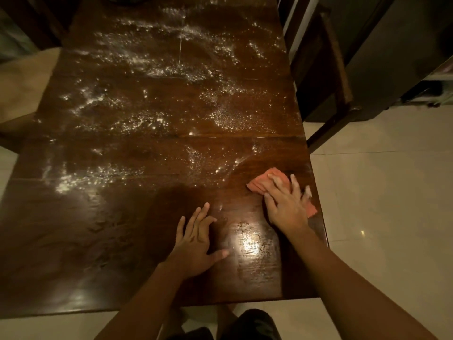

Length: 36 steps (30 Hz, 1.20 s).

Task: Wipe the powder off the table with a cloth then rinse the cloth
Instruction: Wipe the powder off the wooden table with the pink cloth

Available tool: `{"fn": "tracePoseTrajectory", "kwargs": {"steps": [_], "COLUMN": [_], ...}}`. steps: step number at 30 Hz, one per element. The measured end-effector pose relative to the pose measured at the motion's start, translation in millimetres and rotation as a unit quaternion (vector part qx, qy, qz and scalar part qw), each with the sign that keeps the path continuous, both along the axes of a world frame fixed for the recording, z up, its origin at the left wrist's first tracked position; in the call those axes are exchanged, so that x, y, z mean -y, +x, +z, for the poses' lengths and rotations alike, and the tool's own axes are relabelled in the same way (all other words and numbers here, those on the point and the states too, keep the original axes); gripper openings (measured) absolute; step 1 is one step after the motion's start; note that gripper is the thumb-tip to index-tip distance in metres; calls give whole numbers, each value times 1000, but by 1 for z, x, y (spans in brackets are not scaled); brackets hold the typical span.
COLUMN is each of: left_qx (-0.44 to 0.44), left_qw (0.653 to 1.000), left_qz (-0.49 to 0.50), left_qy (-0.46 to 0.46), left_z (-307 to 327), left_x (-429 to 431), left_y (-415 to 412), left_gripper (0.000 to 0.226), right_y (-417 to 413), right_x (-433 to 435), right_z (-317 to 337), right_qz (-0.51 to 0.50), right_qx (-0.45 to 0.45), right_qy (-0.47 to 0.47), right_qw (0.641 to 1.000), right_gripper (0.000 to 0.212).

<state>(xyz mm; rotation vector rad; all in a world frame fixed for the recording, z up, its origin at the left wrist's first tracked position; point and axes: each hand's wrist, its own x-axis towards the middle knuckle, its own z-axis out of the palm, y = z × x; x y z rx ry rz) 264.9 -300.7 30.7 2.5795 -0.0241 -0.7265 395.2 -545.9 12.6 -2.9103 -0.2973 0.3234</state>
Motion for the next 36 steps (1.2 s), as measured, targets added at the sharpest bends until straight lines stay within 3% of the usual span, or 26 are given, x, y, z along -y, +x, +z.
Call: {"fn": "tracePoseTrajectory", "kwargs": {"steps": [3,6,9,11,13,15,17,18,19,21,23,25,28,30,32,34,36], "left_qx": [18,19,19,13,15,21,20,23,28,33,33,25,8,4,5,11,18], "left_qw": [999,996,993,996,998,998,998,998,998,998,998,999,999,998,998,998,998], "left_qz": [21,74,91,66,36,16,0,-3,-4,-5,-12,-23,-42,-54,-58,-47,-26], "left_qy": [17,46,66,64,56,55,56,55,54,57,56,42,19,15,24,42,63], "left_z": [-4,-8,-9,-7,-7,-6,-7,-7,-7,-8,-8,-5,-2,0,0,-1,-1], "left_x": [-32,-76,-126,-152,-166,-170,-171,-172,-173,-176,-178,-181,-188,-190,-191,-187,-178], "left_y": [-19,-32,-40,-44,-46,-45,-44,-44,-44,-44,-45,-44,-43,-41,-43,-45,-46], "left_gripper": [85,88,89,79,71,70,69,70,71,75,78,80,77,76,75,74,72], "right_y": [-16,-67,-114,-109,-93,-77,-71,-72,-77,-100,-133,-140,-117,-86,-60,-47,-45], "right_x": [-55,-91,-90,-75,-70,-85,-125,-147,-168,-200,-207,-187,-142,-125,-141,-173,-198], "right_z": [-2,-6,-3,0,-1,-2,0,-1,-2,-7,-10,-5,1,5,6,6,0], "right_qz": [-24,138,309,345,249,49,-106,-125,-97,87,270,314,205,11,-139,-137,10], "right_qx": [-5,42,36,54,52,26,15,18,31,60,56,42,46,18,3,44,50], "right_qy": [12,17,27,2,-36,-17,14,16,17,21,6,-7,-80,-69,-42,-37,1], "right_qw": [1000,989,950,937,966,998,994,992,995,994,961,948,974,997,989,989,999], "right_gripper": [55,46,43,46,45,47,51,52,51,47,46,50,52,50,53,55,53]}}
